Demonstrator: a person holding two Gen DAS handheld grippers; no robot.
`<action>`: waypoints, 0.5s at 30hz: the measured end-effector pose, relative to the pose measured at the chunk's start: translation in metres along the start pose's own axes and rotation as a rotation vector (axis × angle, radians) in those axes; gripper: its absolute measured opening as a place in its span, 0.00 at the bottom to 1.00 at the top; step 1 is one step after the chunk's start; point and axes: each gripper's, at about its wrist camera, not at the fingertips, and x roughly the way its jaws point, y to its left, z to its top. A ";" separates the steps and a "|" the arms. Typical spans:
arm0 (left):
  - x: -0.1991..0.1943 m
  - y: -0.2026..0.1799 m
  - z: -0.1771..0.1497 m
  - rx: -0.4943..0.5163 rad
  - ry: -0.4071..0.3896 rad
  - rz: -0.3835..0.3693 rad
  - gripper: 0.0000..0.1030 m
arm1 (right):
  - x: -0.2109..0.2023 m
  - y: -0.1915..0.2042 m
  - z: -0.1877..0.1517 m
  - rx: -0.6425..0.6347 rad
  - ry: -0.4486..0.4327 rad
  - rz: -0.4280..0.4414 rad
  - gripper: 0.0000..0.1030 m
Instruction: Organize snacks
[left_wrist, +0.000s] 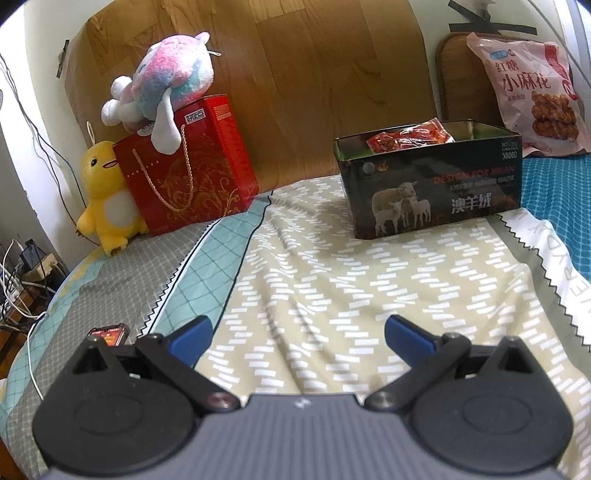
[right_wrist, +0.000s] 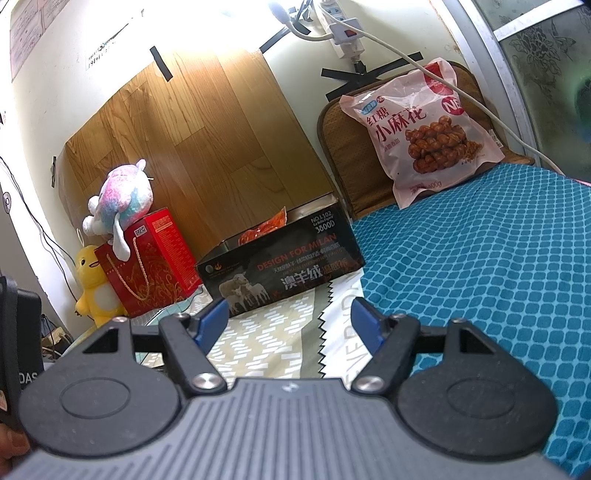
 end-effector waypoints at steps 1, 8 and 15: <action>0.000 0.000 0.000 0.002 0.000 -0.001 1.00 | 0.000 0.000 0.000 0.000 0.001 0.000 0.73; 0.000 -0.001 0.000 0.011 0.003 -0.004 1.00 | 0.000 0.000 0.000 0.000 -0.001 -0.001 0.73; 0.000 -0.003 0.000 0.023 0.005 -0.008 1.00 | 0.000 0.000 0.000 0.000 0.001 -0.001 0.73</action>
